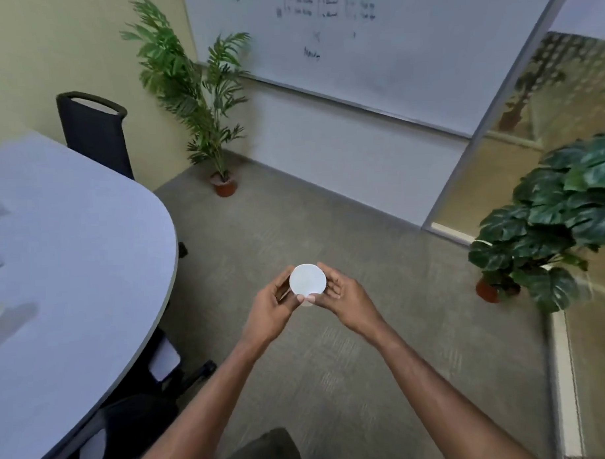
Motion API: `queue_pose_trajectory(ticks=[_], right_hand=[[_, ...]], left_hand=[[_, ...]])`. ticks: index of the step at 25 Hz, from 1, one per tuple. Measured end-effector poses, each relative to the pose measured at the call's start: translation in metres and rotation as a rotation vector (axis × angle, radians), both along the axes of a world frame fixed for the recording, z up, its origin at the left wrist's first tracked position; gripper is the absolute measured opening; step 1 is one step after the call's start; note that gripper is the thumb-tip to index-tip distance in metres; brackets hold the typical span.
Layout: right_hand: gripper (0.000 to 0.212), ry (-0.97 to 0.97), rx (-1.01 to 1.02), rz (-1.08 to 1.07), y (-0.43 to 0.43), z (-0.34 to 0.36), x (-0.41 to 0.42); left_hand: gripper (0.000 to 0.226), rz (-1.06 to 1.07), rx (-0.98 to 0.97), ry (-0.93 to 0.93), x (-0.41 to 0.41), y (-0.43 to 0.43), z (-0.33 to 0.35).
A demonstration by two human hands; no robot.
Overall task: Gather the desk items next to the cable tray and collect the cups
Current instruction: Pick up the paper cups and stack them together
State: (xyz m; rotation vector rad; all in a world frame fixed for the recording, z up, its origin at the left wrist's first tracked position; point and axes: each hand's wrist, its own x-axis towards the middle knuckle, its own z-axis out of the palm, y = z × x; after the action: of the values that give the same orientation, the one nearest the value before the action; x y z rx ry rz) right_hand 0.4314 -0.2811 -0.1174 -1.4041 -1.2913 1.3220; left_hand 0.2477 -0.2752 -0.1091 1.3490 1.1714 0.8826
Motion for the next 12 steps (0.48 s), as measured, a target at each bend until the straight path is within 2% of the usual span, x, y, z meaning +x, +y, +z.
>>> queue_pose_trajectory(ticks=[4, 12], right_hand=[[0.075, -0.002, -0.018, 0.152, 0.094, -0.005, 0.001], [0.068, -0.022, -0.010, 0.278, 0.293, -0.004, -0.032]], left_hand=[[0.055, 0.098, -0.004, 0.031, -0.007, 0.078, -0.009], [0.054, 0.196, 0.015, 0.010, -0.042, 0.252, -0.014]])
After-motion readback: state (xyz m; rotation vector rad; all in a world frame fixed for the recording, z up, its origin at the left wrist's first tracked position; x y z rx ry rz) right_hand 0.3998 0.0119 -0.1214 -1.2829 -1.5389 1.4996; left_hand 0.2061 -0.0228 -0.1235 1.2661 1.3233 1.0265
